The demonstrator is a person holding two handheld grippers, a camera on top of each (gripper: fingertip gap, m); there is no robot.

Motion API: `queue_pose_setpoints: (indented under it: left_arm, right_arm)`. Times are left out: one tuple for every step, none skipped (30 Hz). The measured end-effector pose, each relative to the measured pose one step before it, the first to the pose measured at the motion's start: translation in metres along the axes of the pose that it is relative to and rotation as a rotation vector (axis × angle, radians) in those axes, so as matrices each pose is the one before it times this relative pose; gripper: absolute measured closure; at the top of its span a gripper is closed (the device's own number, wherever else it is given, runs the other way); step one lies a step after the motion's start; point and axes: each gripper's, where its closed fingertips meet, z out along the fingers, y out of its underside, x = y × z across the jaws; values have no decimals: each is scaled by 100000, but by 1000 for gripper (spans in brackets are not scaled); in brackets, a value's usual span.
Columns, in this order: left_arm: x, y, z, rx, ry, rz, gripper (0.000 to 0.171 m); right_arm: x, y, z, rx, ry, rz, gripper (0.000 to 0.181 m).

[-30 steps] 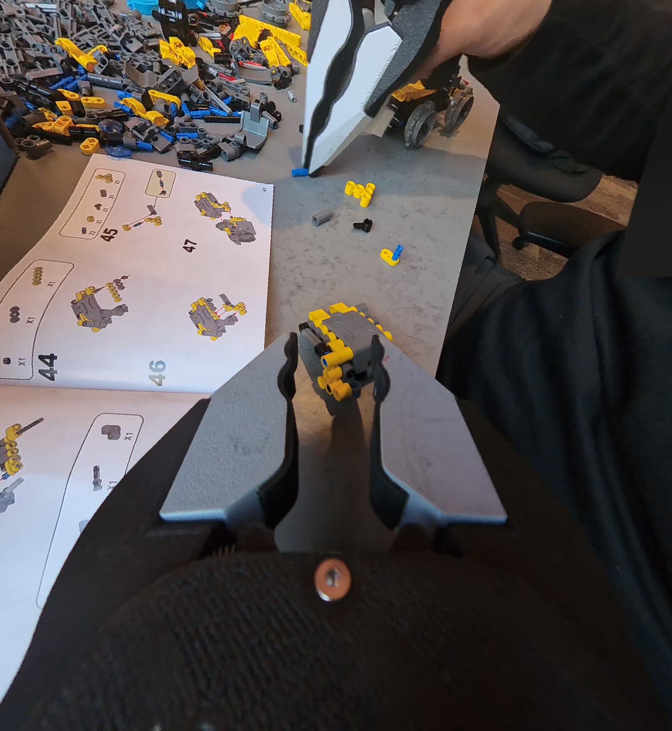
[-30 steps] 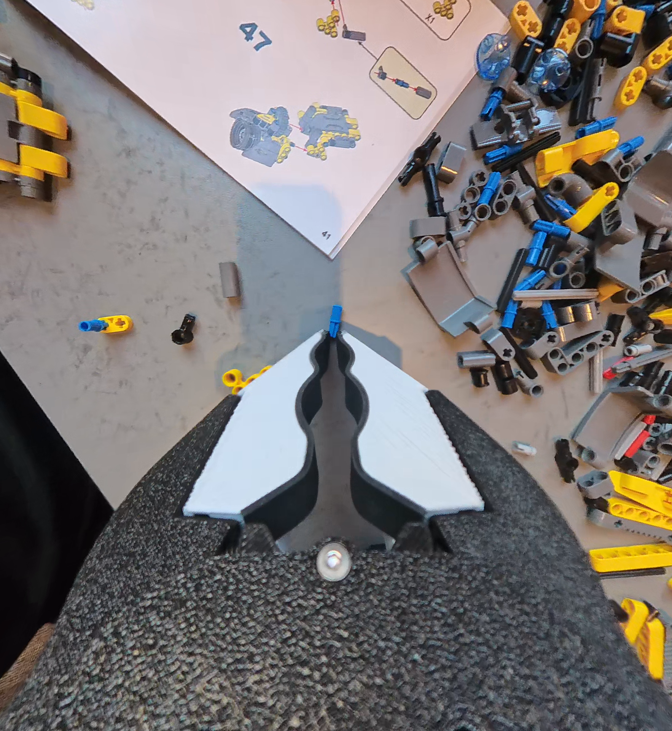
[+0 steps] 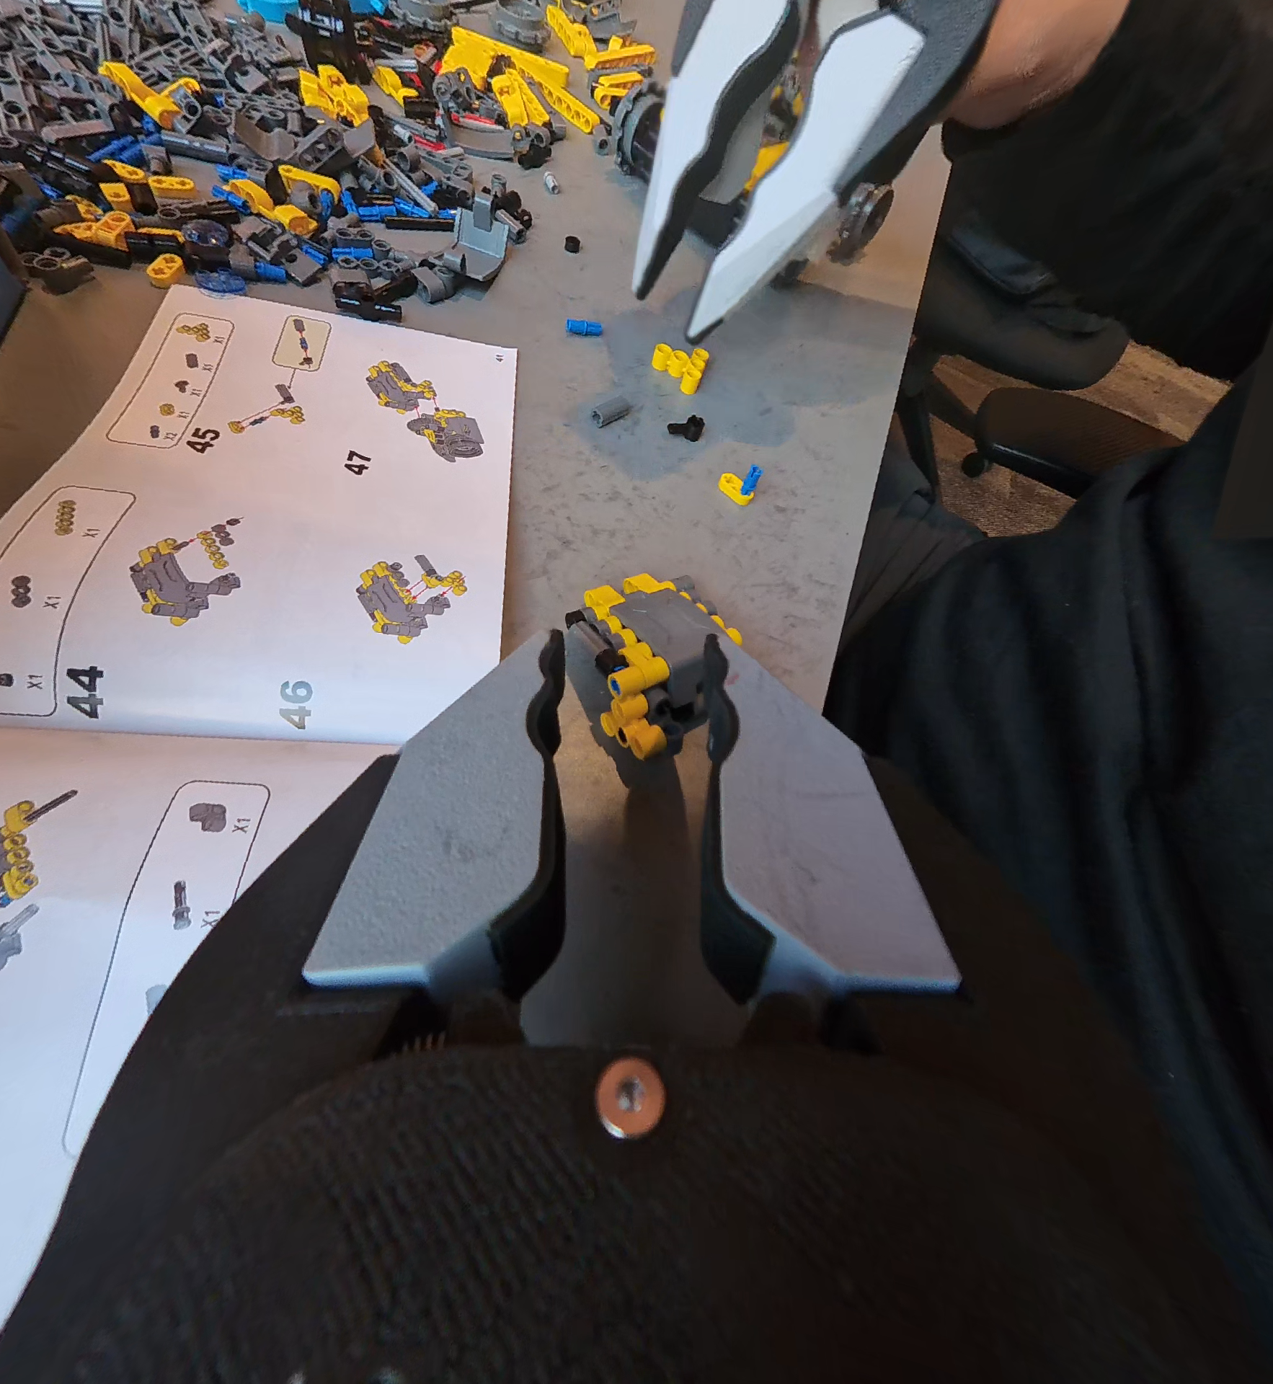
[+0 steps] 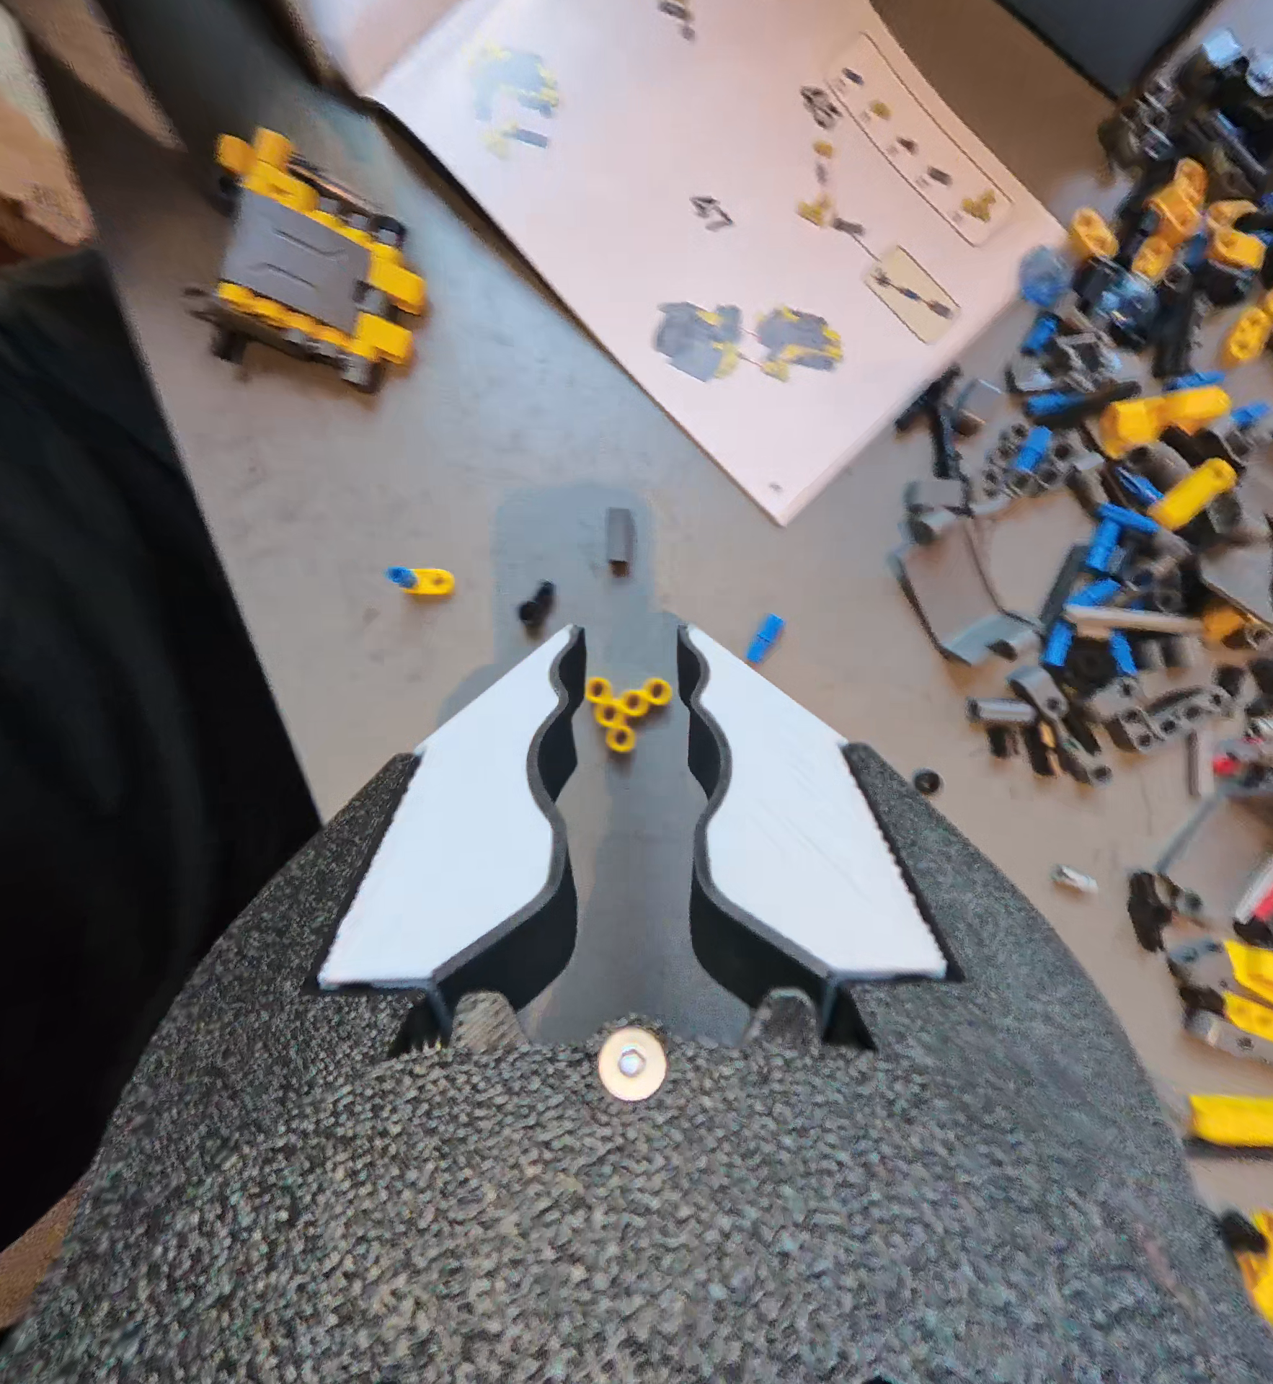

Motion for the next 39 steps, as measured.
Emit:
queue_pose_setpoints:
  left_arm:
    - [5, 35, 24, -244, 17, 3, 138]
    - [0, 19, 23, -193, -15, 45, 138]
    - [4, 4, 9, -60, -40, 70, 138]
    - [-3, -2, 1, 16, -9, 32, 138]
    - [13, -2, -5, 30, 108, -63, 138]
    - [-1, 0, -2, 32, 170, -179, 138]
    - [1, -15, -4, 77, 179, -153, 138]
    - [-2, -14, -10, 145, 82, -104, 138]
    - [-2, -17, -15, 126, 8, -32, 138]
    - [-5, -4, -1, 67, -52, 62, 138]
    - [3, -6, 0, 26, -124, 133, 138]
    - [-4, 6, 6, -35, -111, 137, 138]
    - [3, 9, 13, -107, -76, 103, 138]
    - [6, 18, 14, -137, 23, 26, 138]
    - [4, 0, 3, -34, 71, -17, 138]
    - [3, -16, -16, 121, 45, -19, 138]
    - [4, -14, -14, 177, 94, -80, 138]
    - [3, -28, -16, 157, 168, -165, 138]
    - [3, -4, -7, 69, 212, -252, 138]
    - [2, -8, -14, 42, 191, -232, 138]
    - [-3, -6, 0, 70, 169, -139, 138]
    - [10, -4, -1, 3, 112, -109, 138]
    - [-4, -3, -2, -3, 41, -58, 138]
    - [0, -12, -12, 78, 1, 37, 138]
    - [-5, -2, -2, 51, -63, 36, 138]
    - [-7, 2, -1, -18, -60, -19, 138]
    - [5, 2, -4, 24, -8, 3, 138]
    - [4, -10, -7, 51, -29, 23, 138]
    - [-6, -6, -3, 59, 13, 17, 138]
    - [12, -3, -5, 34, 118, -39, 138]
    - [10, 5, 6, -32, 175, -115, 138]
    - [2, 7, -1, -36, 161, -138, 138]
    - [11, -7, -3, 5, 214, -115, 138]
    - [3, 3, -2, 29, 137, -98, 138]
    - [7, -2, -5, 25, 68, -68, 138]
    - [-9, 6, 11, -58, 23, -48, 138]
    - [-3, 21, 13, -154, -47, 16, 138]
    - [-8, 16, 16, -169, -187, 134, 137]
    - [-3, 24, 12, -166, -261, 215, 137]
  right_arm:
    - [-909, -300, 22, 1548, -2996, -2064, 158]
    - [-959, -205, 131, 982, -2970, -2168, 158]
    - [-884, -72, 233, 236, -2295, -2534, 158]
    - [-738, -27, 309, 28, -1381, -2763, 159]
    - [-688, 0, 345, 19, -1290, -2395, 162]
    - [-599, 57, 382, -375, -1331, -1678, 164]
    - [-425, 59, 373, -379, -1038, -763, 164]
    - [-375, 7, 355, -36, -1394, 259, 164]
    - [-367, -6, 333, 37, -1777, 713, 164]
    - [-220, 8, 317, -32, -914, 375, 164]
    - [-1, 48, 282, -509, 574, -265, 164]
    - [125, 113, 258, -965, 1322, -724, 164]
    - [-3, -47, 188, -204, 385, -604, 166]
    - [-80, -207, 120, 875, -385, -94, 166]
    - [-5, -179, 126, 688, -266, 173, 166]
    - [-27, -120, 114, 495, -542, 143, 167]
    - [-4, -123, 102, 544, -474, 40, 167]
    - [66, -134, 86, 501, -83, -14, 167]
    - [55, -156, 92, 476, -76, -39, 168]
    - [70, -181, 120, 572, 7, -140, 169]
    - [101, -214, 142, 646, 122, -220, 170]
    - [80, -204, 139, 539, -51, -82, 170]
    - [103, -206, 142, 472, 11, 68, 170]
    - [110, -170, 108, 382, 141, -82, 170]
    - [105, -130, 73, 227, 130, -170, 170]
    - [82, -80, 16, 137, 257, -169, 170]
    - [73, -21, -55, 153, 250, -156, 169]
    - [33, 3, -117, 273, 24, 63, 167]
    - [49, 42, -192, 386, 70, 392, 166]
    - [58, 53, -257, 489, 132, 535, 164]
    - [39, 84, -311, 564, 61, 523, 164]
    - [60, 113, -336, 559, 266, 497, 163]
    - [104, 112, -339, 562, 493, 475, 163]
    - [85, 107, -326, 613, 380, 444, 163]
    - [45, 91, -277, 647, 186, 373, 163]
    - [22, 69, -218, 598, 147, 165, 163]
    - [1, 55, -131, 426, 156, -9, 163]
    - [-61, 47, -45, 175, -185, -127, 163]
    - [-156, 13, 31, 142, -527, -455, 163]
